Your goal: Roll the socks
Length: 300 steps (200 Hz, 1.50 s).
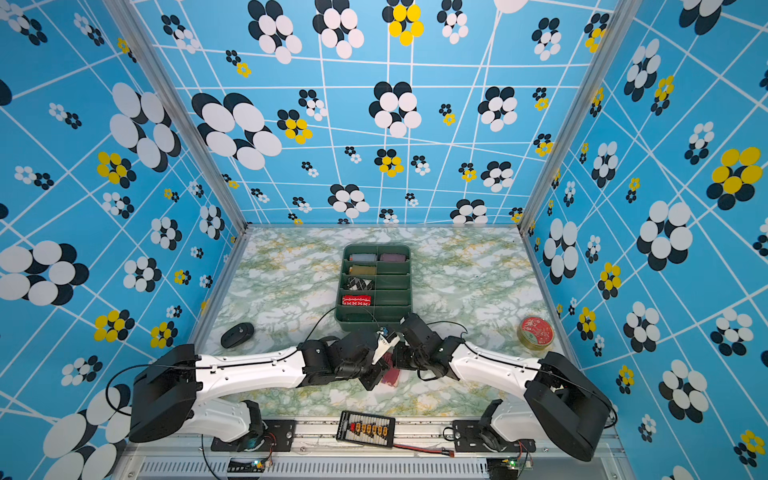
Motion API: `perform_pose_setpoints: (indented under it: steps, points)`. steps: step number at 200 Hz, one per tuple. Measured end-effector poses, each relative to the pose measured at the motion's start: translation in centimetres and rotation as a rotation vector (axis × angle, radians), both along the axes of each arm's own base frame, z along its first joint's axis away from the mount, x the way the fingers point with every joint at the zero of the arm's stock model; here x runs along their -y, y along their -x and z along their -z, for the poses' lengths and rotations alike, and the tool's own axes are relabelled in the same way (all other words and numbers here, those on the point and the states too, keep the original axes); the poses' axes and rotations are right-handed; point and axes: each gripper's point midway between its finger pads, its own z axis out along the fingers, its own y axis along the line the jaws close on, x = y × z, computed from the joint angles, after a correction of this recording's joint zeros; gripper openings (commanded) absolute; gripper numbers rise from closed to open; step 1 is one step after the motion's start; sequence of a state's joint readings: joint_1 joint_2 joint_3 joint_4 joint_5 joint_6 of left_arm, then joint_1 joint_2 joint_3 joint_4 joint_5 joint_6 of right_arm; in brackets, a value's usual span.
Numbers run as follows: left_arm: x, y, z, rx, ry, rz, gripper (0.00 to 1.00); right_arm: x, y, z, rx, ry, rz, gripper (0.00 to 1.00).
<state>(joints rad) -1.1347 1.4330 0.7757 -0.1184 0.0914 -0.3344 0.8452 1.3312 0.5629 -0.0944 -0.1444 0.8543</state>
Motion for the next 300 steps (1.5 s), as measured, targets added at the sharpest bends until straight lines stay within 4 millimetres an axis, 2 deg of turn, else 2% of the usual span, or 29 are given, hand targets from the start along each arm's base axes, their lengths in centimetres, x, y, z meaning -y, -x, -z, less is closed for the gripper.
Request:
perform_pose_setpoints:
  steps: [56, 149, 183, 255, 300]
  points:
    - [0.1, 0.3, 1.6, -0.054, -0.022, 0.006, 0.03, 0.0, -0.1, 0.4, -0.01, 0.007, 0.005, 0.11]
    - [-0.9, -2.1, 2.9, -0.087, -0.04, -0.072, 0.03, -0.8, -0.1, 1.4, -0.043, 0.001, -0.01, 0.12]
    - [-0.9, -2.1, 3.5, -0.107, -0.046, -0.072, 0.02, -1.3, -0.3, 1.5, -0.054, -0.009, -0.017, 0.12]
    - [-0.7, -1.9, 3.5, -0.132, -0.03, -0.063, 0.02, -1.3, -0.4, 1.5, -0.066, -0.02, -0.016, 0.13]
    - [-1.4, -2.0, 5.2, -0.162, -0.069, -0.086, 0.02, -1.2, -0.4, 1.6, -0.072, -0.02, -0.014, 0.13]
